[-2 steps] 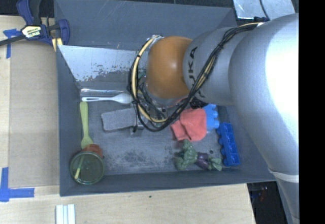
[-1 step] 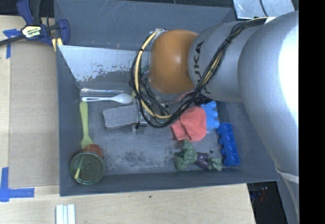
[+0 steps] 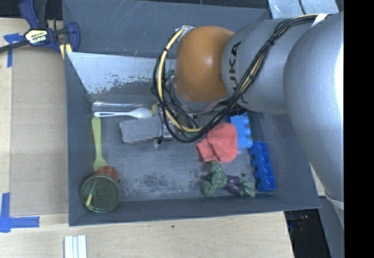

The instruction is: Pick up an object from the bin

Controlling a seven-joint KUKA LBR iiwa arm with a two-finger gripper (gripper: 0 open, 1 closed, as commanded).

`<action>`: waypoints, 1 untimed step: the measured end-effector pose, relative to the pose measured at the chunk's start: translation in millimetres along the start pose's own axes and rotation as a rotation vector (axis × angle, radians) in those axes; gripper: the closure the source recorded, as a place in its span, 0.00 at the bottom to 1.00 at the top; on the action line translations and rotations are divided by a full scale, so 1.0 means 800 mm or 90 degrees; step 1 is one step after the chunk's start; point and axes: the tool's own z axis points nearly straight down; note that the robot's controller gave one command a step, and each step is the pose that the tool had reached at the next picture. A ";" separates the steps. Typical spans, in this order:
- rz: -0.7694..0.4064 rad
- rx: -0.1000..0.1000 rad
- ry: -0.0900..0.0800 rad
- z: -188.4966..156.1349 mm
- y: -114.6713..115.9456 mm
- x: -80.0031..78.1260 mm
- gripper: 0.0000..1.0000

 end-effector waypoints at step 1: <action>0.000 0.000 0.000 -0.029 0.000 -0.001 1.00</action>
Offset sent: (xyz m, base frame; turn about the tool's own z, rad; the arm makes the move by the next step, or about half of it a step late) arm 0.0001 -0.0003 0.0797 0.0003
